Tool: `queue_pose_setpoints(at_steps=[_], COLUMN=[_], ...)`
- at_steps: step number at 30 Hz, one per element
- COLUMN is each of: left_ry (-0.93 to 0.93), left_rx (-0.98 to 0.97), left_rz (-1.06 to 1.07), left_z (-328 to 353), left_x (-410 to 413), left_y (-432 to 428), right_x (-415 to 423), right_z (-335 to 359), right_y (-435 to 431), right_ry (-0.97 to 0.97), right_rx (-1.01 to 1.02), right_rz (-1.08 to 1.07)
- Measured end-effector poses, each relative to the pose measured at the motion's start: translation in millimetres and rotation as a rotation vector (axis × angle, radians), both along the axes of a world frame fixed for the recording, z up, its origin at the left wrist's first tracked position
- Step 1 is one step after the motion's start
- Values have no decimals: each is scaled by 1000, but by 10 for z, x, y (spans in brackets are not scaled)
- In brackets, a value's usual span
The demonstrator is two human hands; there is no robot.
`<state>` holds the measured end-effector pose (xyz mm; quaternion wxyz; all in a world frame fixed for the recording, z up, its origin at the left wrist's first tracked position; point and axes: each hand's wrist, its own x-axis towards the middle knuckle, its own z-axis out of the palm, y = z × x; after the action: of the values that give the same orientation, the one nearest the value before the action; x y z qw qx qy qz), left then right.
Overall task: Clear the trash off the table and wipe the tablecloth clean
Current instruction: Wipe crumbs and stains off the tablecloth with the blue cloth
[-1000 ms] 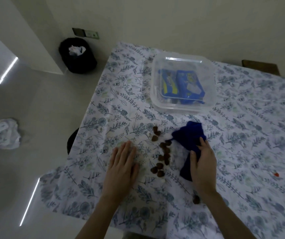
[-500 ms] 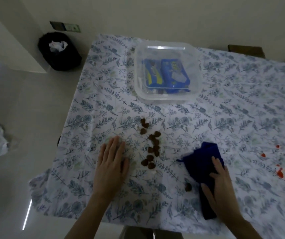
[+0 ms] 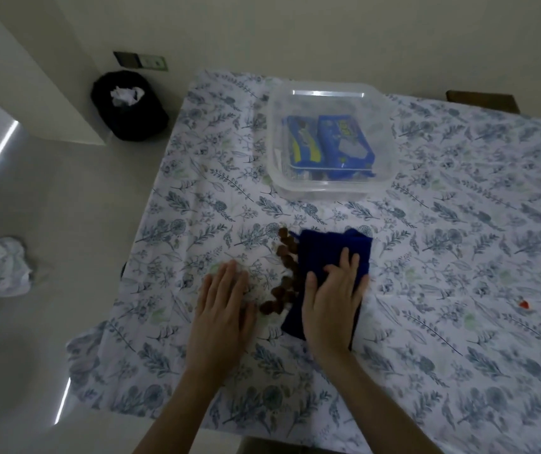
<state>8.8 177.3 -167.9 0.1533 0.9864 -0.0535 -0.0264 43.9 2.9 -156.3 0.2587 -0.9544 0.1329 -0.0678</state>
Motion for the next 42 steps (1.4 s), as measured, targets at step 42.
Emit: queue_pose_setpoints(at_steps=[42], left_ry=[69], left_rx=[89], left_rz=[17], left_z=[89], left_x=[277], left_y=[476], right_x=[769], right_z=[-8], right_y=[637], right_ry=[136], right_rx=[-363], right_rz=[560])
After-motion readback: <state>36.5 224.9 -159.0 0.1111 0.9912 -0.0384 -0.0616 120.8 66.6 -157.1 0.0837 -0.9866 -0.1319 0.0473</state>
